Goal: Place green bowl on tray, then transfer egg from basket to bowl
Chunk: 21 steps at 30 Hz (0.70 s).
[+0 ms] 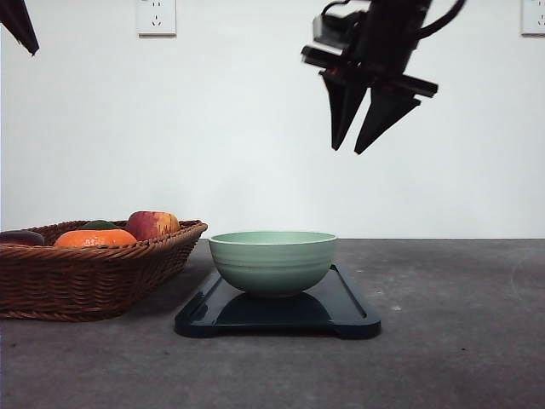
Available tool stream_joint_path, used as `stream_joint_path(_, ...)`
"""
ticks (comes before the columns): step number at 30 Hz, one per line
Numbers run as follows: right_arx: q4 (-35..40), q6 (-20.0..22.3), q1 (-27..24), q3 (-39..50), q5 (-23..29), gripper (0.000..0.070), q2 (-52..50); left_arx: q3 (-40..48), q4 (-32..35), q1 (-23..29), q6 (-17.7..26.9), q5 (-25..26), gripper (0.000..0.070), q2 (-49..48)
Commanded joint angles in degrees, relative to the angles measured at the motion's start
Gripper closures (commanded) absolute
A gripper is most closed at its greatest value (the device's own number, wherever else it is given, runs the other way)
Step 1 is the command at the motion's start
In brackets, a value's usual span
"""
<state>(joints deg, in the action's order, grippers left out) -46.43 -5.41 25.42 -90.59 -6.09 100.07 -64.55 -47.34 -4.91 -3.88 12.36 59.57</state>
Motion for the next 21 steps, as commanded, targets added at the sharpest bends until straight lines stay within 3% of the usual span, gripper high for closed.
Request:
stream_joint_path(1, 4.3, -0.1, 0.4, 6.7, 0.0, 0.0493, -2.1, -1.5, 0.7, -0.1, 0.0, 0.3, 0.0199, 0.6)
stream_joint_path(9, 19.9, 0.2, 0.4, 32.8, 0.0, 0.0493, -19.6, -1.5, 0.6, -0.7, -3.2, 0.8, 0.0199, 0.7)
stream_joint_path(15, 21.6, 1.8, 0.4, 43.1, 0.1, 0.0493, -31.8, -1.5, 0.6, -2.5, -3.3, 0.9, 0.0199, 1.9)
stream_joint_path(21, 20.5, 1.8, 0.4, 46.8, 0.1, 0.0493, -42.2, -1.5, 0.6, -4.8, -3.3, 0.8, 0.0199, 5.7)
